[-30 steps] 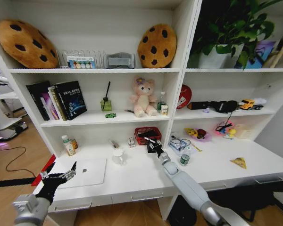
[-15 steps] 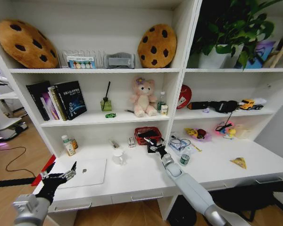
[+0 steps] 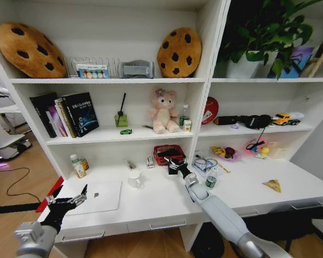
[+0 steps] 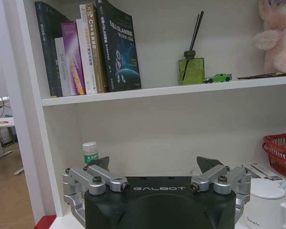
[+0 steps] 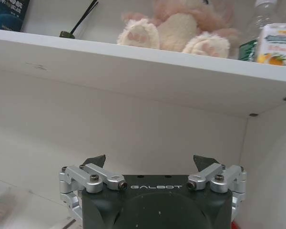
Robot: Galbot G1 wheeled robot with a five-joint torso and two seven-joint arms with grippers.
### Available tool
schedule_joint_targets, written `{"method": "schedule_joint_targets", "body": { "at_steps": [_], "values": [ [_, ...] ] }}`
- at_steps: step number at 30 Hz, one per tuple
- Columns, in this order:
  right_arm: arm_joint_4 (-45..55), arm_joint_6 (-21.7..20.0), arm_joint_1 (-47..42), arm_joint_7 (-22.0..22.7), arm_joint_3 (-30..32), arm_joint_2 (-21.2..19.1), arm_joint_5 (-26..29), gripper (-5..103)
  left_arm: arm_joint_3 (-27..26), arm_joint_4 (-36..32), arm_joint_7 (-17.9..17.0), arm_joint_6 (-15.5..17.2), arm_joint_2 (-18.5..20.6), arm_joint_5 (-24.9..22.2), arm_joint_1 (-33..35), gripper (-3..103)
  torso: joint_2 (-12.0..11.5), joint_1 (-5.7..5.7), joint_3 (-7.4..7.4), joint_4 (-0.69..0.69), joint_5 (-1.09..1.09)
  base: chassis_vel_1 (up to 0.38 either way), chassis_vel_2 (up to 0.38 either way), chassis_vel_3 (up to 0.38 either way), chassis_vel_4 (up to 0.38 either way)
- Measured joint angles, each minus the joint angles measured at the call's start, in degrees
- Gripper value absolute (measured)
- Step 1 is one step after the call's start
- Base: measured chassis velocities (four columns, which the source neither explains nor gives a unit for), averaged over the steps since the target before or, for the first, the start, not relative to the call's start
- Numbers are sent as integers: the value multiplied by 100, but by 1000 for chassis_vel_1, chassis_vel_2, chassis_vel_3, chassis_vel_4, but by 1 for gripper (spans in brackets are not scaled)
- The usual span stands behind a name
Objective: Organize the objects on the table.
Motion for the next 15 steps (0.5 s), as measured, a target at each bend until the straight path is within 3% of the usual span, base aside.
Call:
{"method": "schedule_joint_targets", "body": {
  "at_steps": [2,3,4,5,6,7,8,11,15],
  "values": [
    [27,-240,90,114,-87,51,1,100,0,0,1,0,0,0,0,100,0,0,0,1,0,0,0,0,0],
    [114,-651,211,310,-219,87,13,100,0,0,0,0,0,0,0,100,0,0,0,3,1,0,0,0,0],
    [355,-1449,379,643,-433,72,186,97,0,0,0,0,0,0,0,100,0,0,0,2,0,0,0,0,0],
    [355,-1449,379,643,-433,72,186,97,0,0,0,0,0,0,0,100,0,0,0,2,0,0,0,0,0],
    [645,-2180,518,902,-634,6,492,93,0,0,0,0,0,0,0,100,0,0,0,1,-1,0,0,0,0],
    [835,-2627,629,1097,-756,-37,660,88,0,0,0,0,0,0,0,100,0,0,0,-1,0,0,0,0,0],
    [835,-2627,629,1097,-756,-37,660,88,0,0,0,0,0,0,0,100,0,0,0,-1,0,0,0,0,0],
    [1242,-3950,1052,1689,-965,-63,806,79,0,0,0,0,0,0,0,100,0,0,0,-1,-1,0,0,0,0],
    [1296,-4322,1195,1858,-1035,-77,809,84,0,0,0,0,0,0,0,100,0,0,0,0,0,0,0,0,0]
  ]
}}
